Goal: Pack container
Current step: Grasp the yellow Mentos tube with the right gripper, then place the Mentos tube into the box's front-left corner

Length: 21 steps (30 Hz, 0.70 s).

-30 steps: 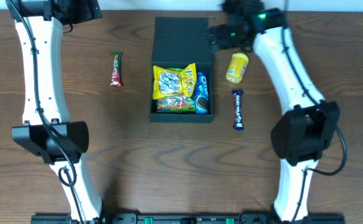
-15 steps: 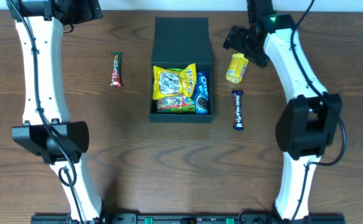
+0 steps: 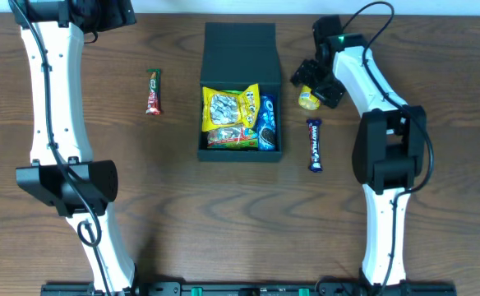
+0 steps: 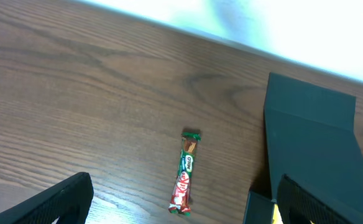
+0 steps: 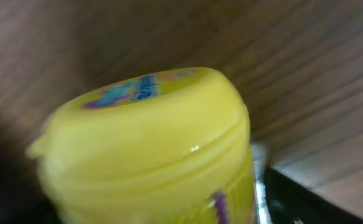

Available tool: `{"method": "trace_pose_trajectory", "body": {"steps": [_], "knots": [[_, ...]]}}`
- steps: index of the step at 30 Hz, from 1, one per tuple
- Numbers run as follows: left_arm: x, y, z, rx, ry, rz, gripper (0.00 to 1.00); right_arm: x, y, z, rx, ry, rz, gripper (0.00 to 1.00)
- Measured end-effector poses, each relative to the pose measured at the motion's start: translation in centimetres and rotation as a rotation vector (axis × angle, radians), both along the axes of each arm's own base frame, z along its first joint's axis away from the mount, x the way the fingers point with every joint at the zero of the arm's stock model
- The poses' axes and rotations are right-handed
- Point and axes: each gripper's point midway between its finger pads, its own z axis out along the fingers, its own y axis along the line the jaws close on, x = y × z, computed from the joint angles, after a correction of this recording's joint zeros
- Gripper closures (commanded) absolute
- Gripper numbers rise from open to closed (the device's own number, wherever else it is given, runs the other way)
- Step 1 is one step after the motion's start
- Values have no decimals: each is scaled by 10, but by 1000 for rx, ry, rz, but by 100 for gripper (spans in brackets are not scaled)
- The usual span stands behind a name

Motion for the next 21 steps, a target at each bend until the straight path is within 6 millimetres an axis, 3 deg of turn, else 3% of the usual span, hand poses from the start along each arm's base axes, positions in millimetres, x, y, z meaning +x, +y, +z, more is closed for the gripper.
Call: {"method": "trace_pose_trajectory", "body": {"steps": [4,10,12,16,19,21], "knots": [[0,0,0,0,0,0,5,2,1,0,1,-9,17,50],[0,0,0,0,1,0,5,11,1,16,-18,-36,132,68],[0,0,0,0,0,0,5,18,2,33,-26,-64,187,69],[0,0,0,0,1,0,5,37,9,100,-53,-185,363,72],[0,0,0,0,1,0,5,30,24,145,-45,-242,564,76],[0,0,0,0,1,0,5,15,46,164,-17,-260,737,83]]}}
